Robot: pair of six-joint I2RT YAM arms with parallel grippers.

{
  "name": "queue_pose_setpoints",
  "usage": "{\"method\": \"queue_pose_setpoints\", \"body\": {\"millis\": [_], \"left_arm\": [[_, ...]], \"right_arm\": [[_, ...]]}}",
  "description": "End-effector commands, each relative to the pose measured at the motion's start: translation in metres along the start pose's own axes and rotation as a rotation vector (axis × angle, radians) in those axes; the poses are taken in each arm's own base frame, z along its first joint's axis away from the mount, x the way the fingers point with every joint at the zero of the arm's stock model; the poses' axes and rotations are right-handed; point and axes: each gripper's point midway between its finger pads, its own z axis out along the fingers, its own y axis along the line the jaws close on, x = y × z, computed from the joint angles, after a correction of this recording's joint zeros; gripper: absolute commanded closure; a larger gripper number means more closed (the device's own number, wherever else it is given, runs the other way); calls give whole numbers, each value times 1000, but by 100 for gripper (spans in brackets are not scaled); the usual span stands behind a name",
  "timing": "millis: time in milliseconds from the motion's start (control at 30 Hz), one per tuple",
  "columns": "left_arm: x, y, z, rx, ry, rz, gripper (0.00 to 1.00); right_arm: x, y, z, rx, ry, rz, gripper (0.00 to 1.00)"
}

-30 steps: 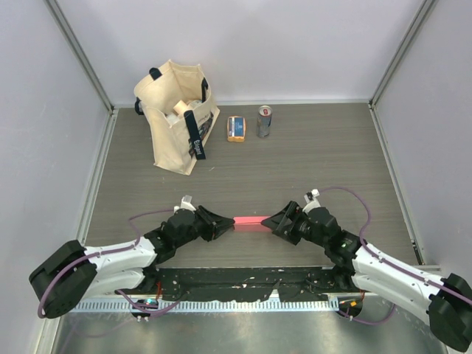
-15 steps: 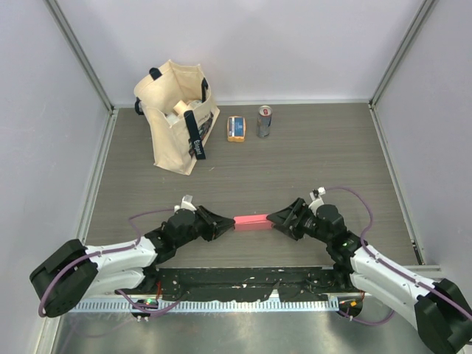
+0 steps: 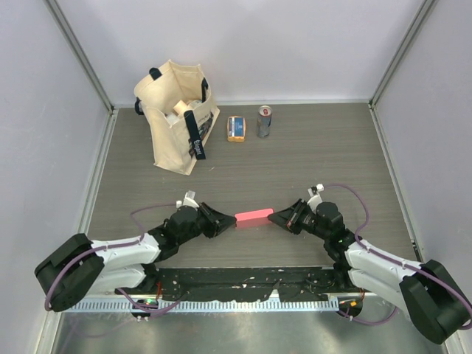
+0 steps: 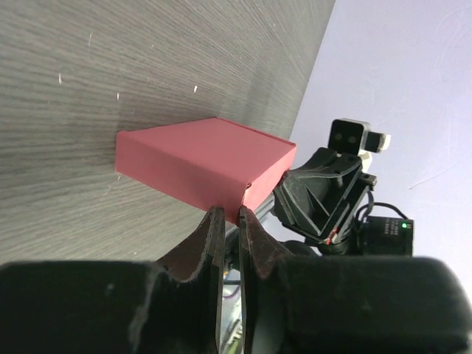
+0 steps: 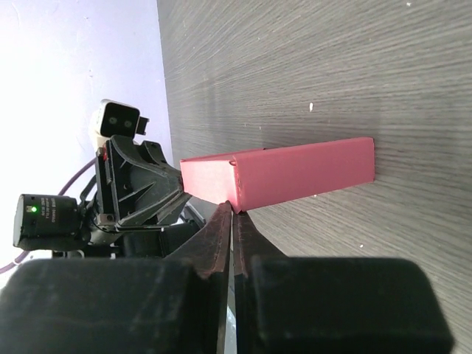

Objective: Fold the paper box

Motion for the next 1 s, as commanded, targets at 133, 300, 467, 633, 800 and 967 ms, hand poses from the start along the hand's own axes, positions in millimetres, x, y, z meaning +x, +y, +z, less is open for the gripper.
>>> {"method": "queue_pose_setpoints", "body": {"millis": [133,300,467,633,800,967], "left_arm": [[-12,59,3,-279,-20,284,87],[-7,71,-7,-336,20,346,91],[-11,76,-28,-415,36,486,80],[-10,23,-46,-299,33,595,57],[-15,-23,-55,-215,53,723,27],[-7,-26,-2,-189,198,565,26]], "right_arm": [[17,-62,-8,189,40,-35,98],[32,-80,-21,232,74,24,98],[20,-67,-37,335,67,-71,89],[16,-44,-45,358,111,-148,66],[-4,-24,-49,408,135,-351,33],[-35,-20,-25,525,171,-463,29]]}}
